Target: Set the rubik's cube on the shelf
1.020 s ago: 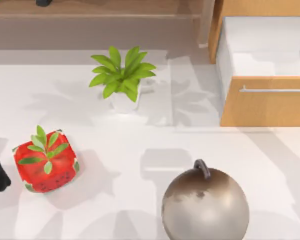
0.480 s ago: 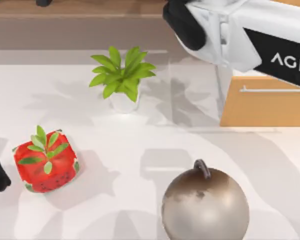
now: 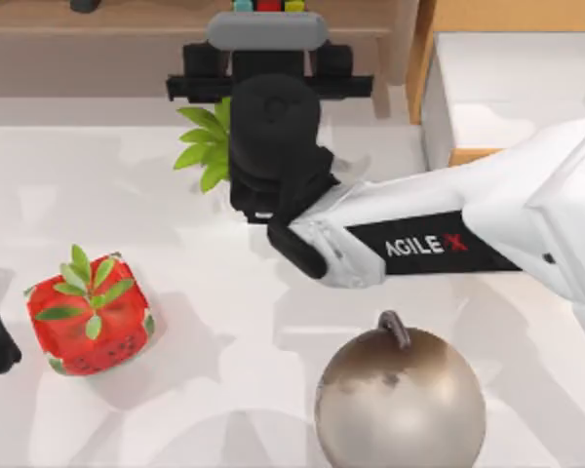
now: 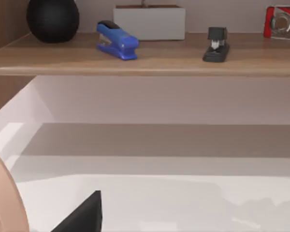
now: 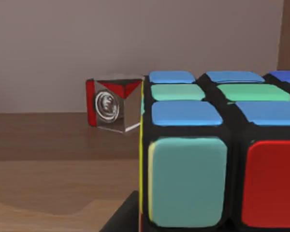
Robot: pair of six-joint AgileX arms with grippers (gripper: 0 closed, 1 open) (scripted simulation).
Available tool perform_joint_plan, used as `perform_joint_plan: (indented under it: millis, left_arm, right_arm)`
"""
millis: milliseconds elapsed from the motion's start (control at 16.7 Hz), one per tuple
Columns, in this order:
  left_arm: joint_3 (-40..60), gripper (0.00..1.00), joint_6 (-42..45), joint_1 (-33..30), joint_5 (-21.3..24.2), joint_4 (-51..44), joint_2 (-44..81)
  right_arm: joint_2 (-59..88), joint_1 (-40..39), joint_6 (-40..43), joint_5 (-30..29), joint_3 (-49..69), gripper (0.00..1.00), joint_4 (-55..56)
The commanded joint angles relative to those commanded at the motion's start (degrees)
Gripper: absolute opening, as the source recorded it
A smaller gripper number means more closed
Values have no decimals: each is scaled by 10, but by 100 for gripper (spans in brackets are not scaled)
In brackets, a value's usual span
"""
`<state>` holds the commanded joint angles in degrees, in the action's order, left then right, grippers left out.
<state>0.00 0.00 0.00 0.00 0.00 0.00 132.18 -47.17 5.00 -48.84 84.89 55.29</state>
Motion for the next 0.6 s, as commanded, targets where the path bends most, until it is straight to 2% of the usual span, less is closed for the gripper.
perform_joint_plan:
  millis: [600]
  left_arm:
    - [0, 100, 0, 0, 0, 0, 0]
  right_arm:
    - [11, 10, -7, 8, 30, 0, -3]
